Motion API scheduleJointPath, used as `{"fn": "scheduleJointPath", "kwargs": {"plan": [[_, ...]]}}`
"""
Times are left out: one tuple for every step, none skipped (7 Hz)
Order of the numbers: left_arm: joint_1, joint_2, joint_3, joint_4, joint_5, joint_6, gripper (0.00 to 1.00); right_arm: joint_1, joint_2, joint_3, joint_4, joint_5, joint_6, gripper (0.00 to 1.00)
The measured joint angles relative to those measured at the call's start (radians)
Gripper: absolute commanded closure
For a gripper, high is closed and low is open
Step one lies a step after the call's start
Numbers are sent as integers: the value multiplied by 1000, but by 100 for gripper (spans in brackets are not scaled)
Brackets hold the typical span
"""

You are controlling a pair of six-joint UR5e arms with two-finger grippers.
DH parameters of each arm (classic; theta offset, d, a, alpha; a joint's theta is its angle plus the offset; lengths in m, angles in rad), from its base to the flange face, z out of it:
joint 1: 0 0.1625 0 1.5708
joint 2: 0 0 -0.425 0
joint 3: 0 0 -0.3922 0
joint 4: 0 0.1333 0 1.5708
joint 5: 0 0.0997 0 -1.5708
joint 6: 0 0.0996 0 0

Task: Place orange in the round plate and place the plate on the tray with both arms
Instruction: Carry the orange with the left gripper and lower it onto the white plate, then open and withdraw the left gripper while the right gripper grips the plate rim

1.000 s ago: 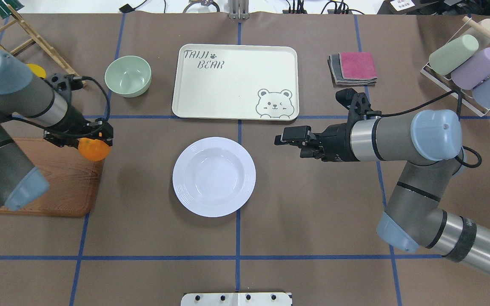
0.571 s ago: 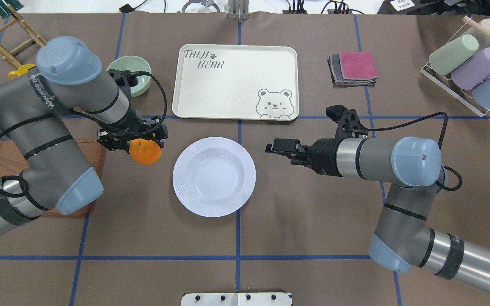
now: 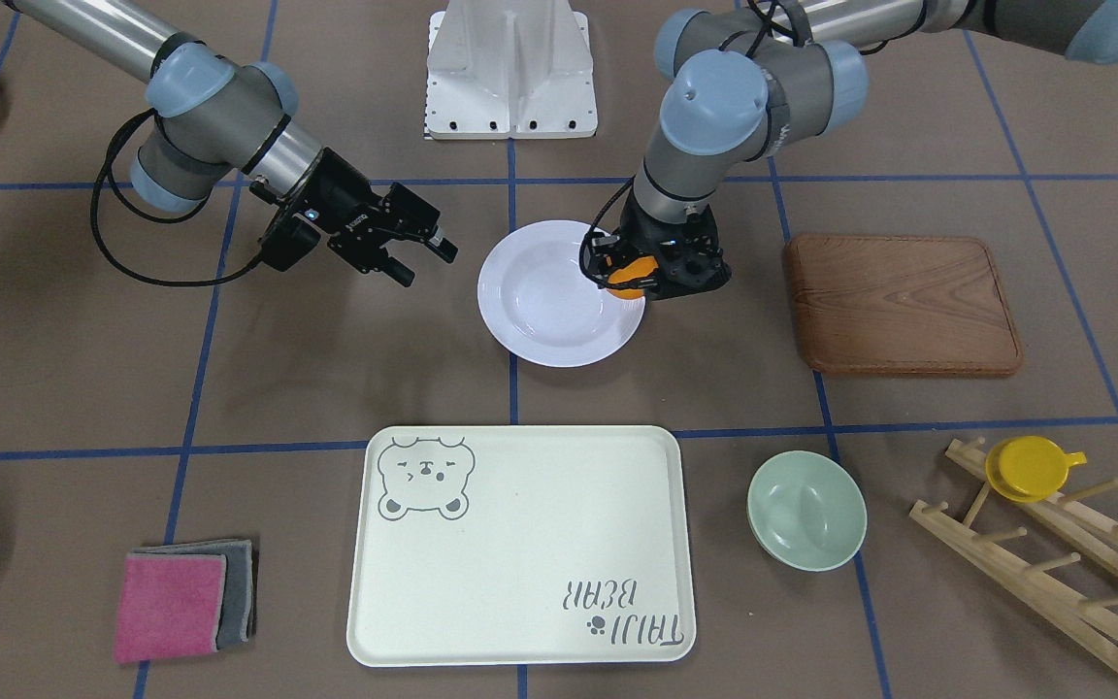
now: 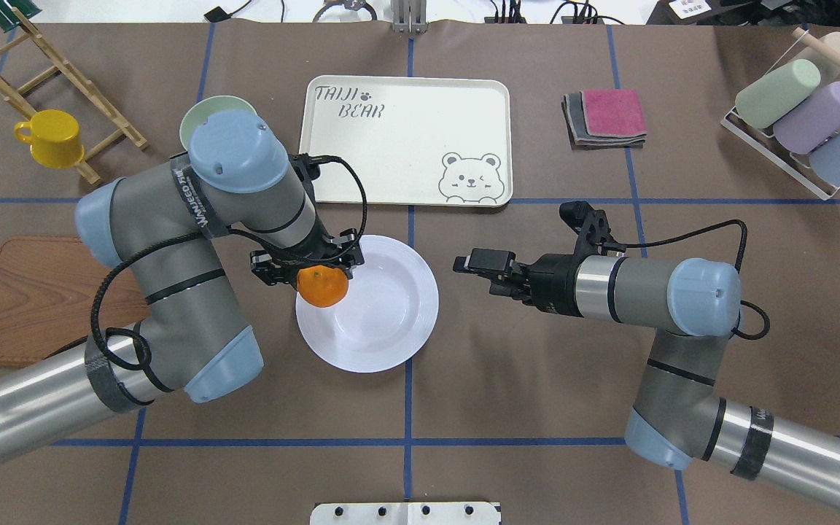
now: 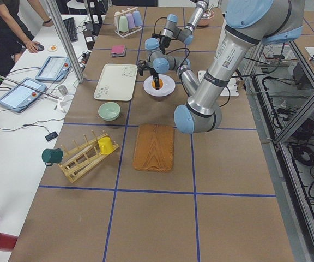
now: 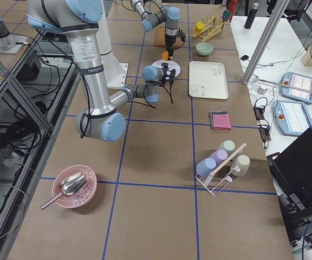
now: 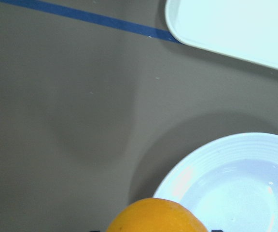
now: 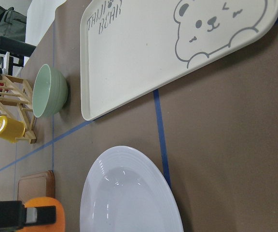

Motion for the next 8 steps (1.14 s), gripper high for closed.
{"fn": "scheduleJointPath", "kwargs": {"plan": [[7, -6, 33, -41, 6, -3, 22, -5, 8, -10, 6, -3, 13, 1], [10, -6, 66, -83, 9, -4, 10, -16, 17, -20, 8, -16, 19, 1], [10, -6, 83, -108, 10, -4, 2, -29, 22, -24, 9, -31, 21, 1], [11, -6, 87, -118, 16, -3, 1, -38, 29, -30, 10, -39, 26, 1], [10, -5, 83, -121, 27, 0, 1, -43, 35, -41, 20, -43, 33, 1], [8, -4, 72, -121, 32, 4, 1, -47, 40, -66, 50, -44, 39, 1], [3, 0, 53, -120, 33, 6, 1, -52, 54, -106, 87, -45, 41, 1], [-7, 12, 30, -118, 31, 7, 1, -60, 70, -139, 110, -50, 42, 1]]}}
